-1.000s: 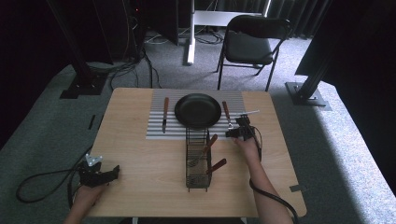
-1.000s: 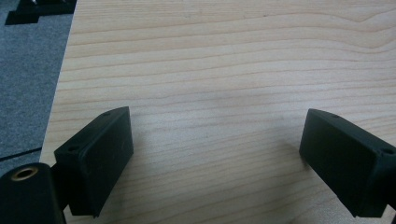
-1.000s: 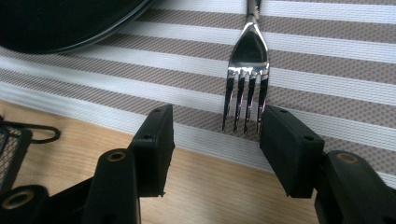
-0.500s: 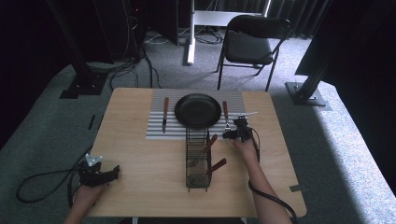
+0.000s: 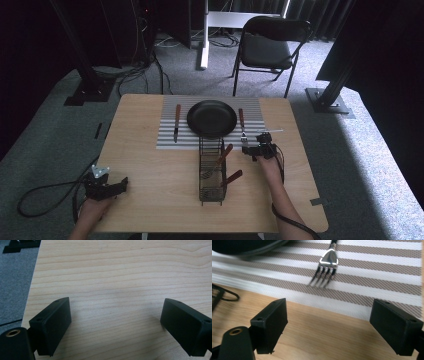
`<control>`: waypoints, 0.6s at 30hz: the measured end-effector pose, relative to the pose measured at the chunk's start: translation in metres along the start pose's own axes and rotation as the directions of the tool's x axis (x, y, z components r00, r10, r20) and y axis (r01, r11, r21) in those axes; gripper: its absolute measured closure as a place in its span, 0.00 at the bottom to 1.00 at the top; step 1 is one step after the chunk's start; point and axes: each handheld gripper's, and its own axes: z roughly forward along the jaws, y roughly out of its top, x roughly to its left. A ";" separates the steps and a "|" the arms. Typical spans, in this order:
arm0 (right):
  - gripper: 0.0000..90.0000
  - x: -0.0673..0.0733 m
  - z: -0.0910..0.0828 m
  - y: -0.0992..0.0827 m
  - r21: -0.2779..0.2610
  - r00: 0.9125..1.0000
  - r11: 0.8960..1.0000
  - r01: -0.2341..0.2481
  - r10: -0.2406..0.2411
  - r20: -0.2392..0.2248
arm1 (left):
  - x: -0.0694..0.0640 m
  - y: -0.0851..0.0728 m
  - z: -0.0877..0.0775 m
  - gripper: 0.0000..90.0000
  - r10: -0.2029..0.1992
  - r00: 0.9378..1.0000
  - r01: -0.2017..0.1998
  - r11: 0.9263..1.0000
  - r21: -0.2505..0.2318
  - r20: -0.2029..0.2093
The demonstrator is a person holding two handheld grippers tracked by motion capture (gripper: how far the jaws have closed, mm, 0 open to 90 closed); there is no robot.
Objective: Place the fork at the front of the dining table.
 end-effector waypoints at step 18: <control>0.14 -0.010 -0.021 -0.043 -0.084 0.992 0.996 0.024 -0.014 0.124 | 0.000 0.000 0.000 0.11 0.000 1.000 0.000 1.000 0.000 0.000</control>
